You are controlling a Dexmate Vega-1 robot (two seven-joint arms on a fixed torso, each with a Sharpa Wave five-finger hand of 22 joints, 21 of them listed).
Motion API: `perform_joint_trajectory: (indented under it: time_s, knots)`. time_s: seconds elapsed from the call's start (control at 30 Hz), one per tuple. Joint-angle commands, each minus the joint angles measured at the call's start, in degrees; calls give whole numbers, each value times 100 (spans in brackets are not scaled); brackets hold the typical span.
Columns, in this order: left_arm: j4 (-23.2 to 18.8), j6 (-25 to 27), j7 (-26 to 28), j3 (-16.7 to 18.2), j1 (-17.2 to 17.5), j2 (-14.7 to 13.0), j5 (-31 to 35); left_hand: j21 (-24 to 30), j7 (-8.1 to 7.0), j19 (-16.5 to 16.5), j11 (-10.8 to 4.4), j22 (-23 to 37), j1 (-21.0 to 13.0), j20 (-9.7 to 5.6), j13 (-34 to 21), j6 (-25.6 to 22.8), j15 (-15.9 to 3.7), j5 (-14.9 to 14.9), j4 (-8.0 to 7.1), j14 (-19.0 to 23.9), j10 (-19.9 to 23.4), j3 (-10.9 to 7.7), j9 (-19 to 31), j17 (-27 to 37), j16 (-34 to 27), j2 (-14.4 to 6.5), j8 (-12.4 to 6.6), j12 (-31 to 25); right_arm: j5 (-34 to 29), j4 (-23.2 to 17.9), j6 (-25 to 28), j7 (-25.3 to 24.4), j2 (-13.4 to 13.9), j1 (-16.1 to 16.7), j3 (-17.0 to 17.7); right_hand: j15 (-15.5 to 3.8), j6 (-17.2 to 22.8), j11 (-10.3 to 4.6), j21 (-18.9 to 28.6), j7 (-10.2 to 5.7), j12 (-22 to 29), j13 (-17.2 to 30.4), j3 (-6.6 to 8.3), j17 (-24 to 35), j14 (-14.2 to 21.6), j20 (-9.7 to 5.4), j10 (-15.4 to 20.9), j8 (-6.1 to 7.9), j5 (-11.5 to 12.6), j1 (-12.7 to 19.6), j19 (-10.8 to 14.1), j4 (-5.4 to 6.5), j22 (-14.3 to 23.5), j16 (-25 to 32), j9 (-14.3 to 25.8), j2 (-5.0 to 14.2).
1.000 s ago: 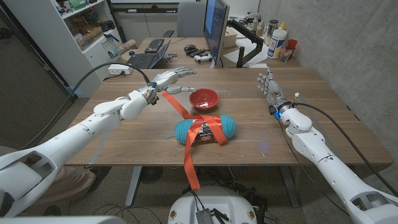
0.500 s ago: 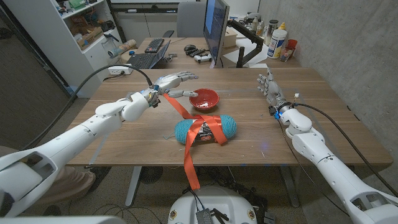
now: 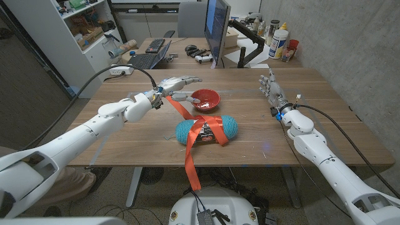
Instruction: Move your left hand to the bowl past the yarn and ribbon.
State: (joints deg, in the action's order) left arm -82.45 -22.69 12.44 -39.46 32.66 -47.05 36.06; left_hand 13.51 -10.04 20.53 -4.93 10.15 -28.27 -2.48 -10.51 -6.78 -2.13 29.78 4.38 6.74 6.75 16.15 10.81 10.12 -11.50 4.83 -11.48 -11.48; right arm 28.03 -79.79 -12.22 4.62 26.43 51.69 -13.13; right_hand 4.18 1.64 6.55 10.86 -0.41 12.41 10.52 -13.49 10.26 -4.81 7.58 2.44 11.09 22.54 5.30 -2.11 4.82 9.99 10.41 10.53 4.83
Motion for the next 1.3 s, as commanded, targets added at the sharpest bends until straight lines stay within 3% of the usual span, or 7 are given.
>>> perform_joint_trajectory:
  time_s: [0.03, 0.27, 0.4, 1.0, 1.3]
  knots:
    - [62, -37, 36, -19, 20, 66, -70, -60, 13, -62, -36, -5, -126, -273, -34, -104, -441, 57, 51, 99, 162, 8, 8, 20, -25, 5, -56, -69, 24, 76, -32, 53, -17, 1, 9, -19, 30, 10, 24, -20, 5, 22, -32, 11, -28, -17, -15, -15, 17, 4, 1, 26, 24, 9, 8, -15]
    - [83, -1, 9, -53, -3, 97, -37, -105, 50, -87, -9, -11, -161, -295, -33, -167, -481, 86, 61, 197, 293, 23, 8, 19, -34, 10, -67, -107, 33, 87, -32, 67, -26, 1, 16, -25, 32, 11, 25, -15, 5, 22, -33, 11, -24, -17, -15, -14, 18, -3, 1, 29, 24, 12, 8, -15]
    - [164, -42, 65, -73, -13, 145, -61, -176, 189, -130, -37, -14, -181, -331, -31, -737, -510, 136, 48, 224, 432, 58, 14, 21, 7, -2, -244, -120, 35, 43, -50, 72, -8, 33, 35, -29, 28, 14, 27, -15, 5, 22, -34, 11, -24, -23, -15, -16, 18, -7, 5, 31, 24, 12, 8, -15]
    - [78, 279, -147, -151, 26, 183, -83, -224, 76, -194, -137, -13, -172, -295, -32, -571, -575, 166, 27, 257, 474, 95, 15, 22, 26, -4, -122, -99, 16, 52, -115, 74, 41, 89, 54, 6, 11, 95, 27, 14, 1, 21, -34, 10, -70, -41, -22, -22, 23, -22, 4, 39, 24, -1, 7, -10]
    - [196, 272, -50, -178, 68, 224, -151, -231, 47, -200, -178, -12, -155, -369, -32, -596, -612, 172, 11, 276, 492, 112, 15, 23, 28, -5, -115, -94, 26, 103, -132, 129, 28, 52, 35, 16, 15, 96, 27, 11, 0, 21, -31, 9, -79, -44, -25, -19, 24, -24, 3, 41, 24, -2, 7, -3]
